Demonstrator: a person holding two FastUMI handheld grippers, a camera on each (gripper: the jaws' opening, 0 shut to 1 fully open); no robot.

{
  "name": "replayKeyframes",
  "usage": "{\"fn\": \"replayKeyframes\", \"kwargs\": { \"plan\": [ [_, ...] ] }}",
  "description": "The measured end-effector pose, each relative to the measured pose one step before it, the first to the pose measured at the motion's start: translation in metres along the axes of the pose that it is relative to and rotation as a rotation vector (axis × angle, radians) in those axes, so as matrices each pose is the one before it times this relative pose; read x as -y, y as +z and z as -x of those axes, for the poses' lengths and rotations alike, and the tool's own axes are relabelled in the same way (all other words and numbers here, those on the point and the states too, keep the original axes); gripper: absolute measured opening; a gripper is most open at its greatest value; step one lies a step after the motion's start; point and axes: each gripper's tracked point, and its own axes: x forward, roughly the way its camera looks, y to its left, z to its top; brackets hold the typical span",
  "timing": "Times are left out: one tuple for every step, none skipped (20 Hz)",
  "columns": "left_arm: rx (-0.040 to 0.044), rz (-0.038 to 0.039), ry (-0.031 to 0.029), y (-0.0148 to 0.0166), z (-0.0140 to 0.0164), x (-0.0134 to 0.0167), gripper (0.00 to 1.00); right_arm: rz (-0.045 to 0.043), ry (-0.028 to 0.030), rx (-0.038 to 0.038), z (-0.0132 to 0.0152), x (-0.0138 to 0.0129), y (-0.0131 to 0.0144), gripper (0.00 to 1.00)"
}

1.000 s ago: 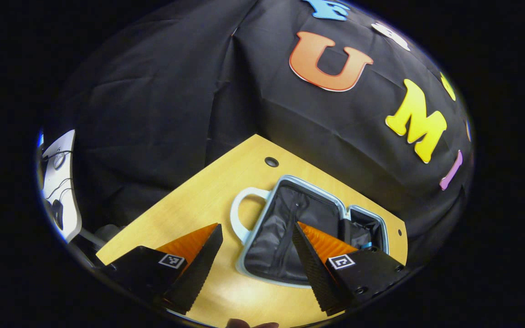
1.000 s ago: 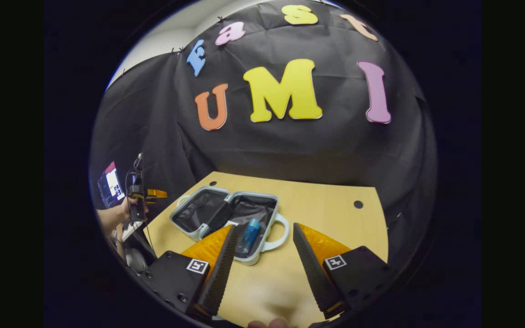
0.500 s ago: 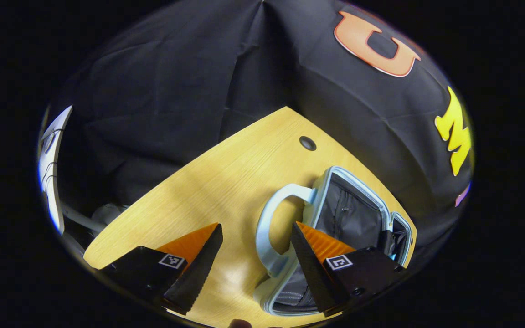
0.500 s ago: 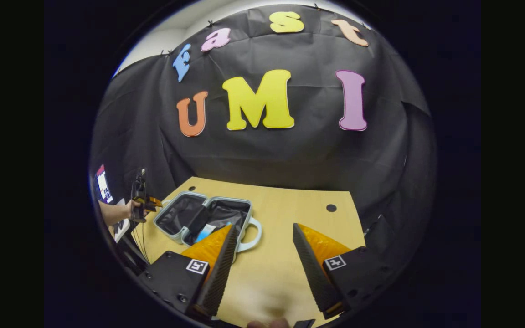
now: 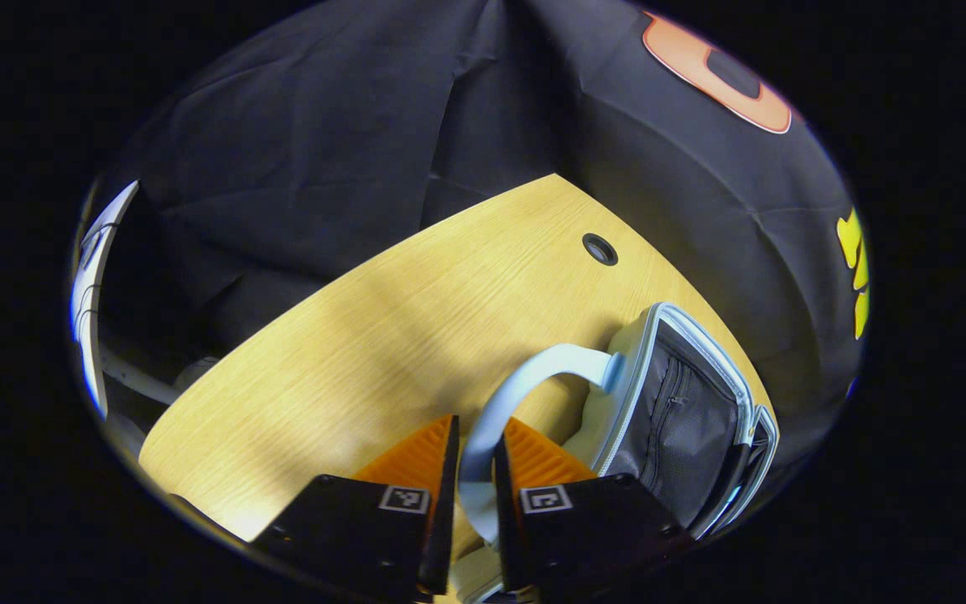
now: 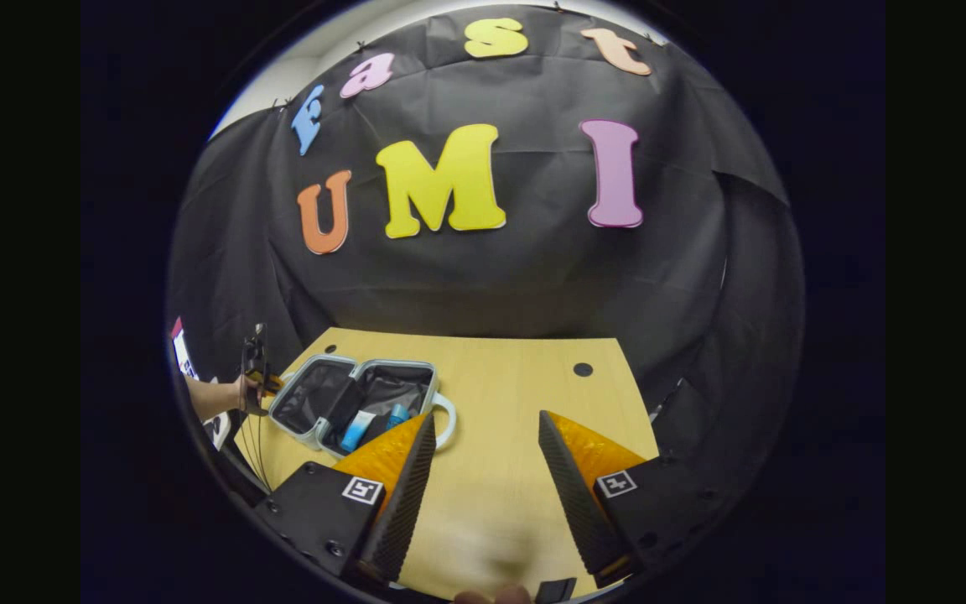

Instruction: First open the suitcase, pack the skin care products into it, and then close the suitcase.

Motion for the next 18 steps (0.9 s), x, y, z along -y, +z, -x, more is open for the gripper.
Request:
{"fn": "replayKeyframes", "kwargs": {
  "plan": [
    [-0.001,-0.00132,0.00483,0.00022,0.00044,-0.00092,0.21,-0.00957,-0.00503,0.00193,0.00135,0.0043,-0.00109,0.74],
    [0.00369,0.00089,0.00287,0.00146,0.00327,0.00088,0.2,-0.00628,-0.00481,0.00562,0.00243,0.00303,0.0007,0.74],
    [0.01064,-0.00262,0.01359,0.00337,0.00431,0.00029,0.18,-0.00357,0.00014,0.00853,0.00196,0.00259,0.00063,0.74],
    [0.01181,-0.01338,0.02075,0.00229,0.00509,0.00033,0.16,-0.00033,0.00003,0.00585,0.00136,0.00221,-0.00025,0.74],
    [0.00516,-0.02509,0.01877,0.00048,0.00449,0.00217,0.13,-0.00229,0.00192,0.00543,0.00325,0.00344,-0.00217,0.74],
    [0.0076,-0.02578,0.01444,0.00201,0.0045,-0.00053,0.11,-0.0031,0.00823,0.00464,0.00218,0.00059,-0.00054,0.74],
    [0.01203,-0.01933,0.01051,0.00334,0.00559,0.00168,0.09,-0.00155,0.00918,0.00435,0.00227,0.00118,-0.00153,0.74],
    [0.01491,-0.00896,0.00667,0.00671,0.00865,0.00027,0.08,0.0068,0.00827,0.0069,0.00367,0.00115,-0.00052,0.74],
    [0.01803,-0.00011,-0.00276,0.0091,0.01696,0.00288,0.07,0.01558,0.0102,0.02134,0.00644,0.00478,0.0012,0.74],
    [0.01525,0.0032,-0.00734,0.00674,0.01896,0.00654,0.06,0.00334,0.00791,0.01304,0.00488,0.00143,0.00133,0.74],
    [0.01525,-0.00195,-0.01375,0.00516,0.01294,0.00378,0.05,-0.00194,0.01,0.01222,0.00398,0.00149,0.00221,0.74],
    [0.02811,-0.0122,-0.01294,0.00813,0.02055,0.00818,0.05,-0.00539,0.01156,0.01284,0.006,0.00357,0.00095,0.74],
    [0.02511,-0.01498,-0.01403,0.00759,0.01706,0.01141,0.05,-0.00719,0.00825,0.0103,0.00426,0.00425,0.0012,0.74],
    [0.02601,-0.02438,-0.01454,0.01007,0.01876,0.01266,0.04,-0.00896,0.00662,0.00891,0.00354,0.0044,0.00033,0.74],
    [0.02357,-0.02699,-0.01279,0.0084,0.01426,0.01159,0.04,-0.00984,0.00345,0.00429,0.00329,0.00486,0.00035,0.74],
    [0.02456,-0.01802,-0.01601,0.0081,0.01609,0.0144,0.04,-0.00925,0.00357,0.00663,0.00413,0.00493,-0.00051,0.74],
    [0.02474,-0.01307,-0.01973,0.00678,0.01461,0.01846,0.04,-0.00878,0.00171,0.00976,0.00242,0.00427,0.00243,0.74],
    [0.02857,-0.0133,-0.02061,0.00762,0.01163,0.01773,0.04,0.00102,0.00121,0.00678,0.00297,0.00378,0.00104,0.74]
  ]
}}
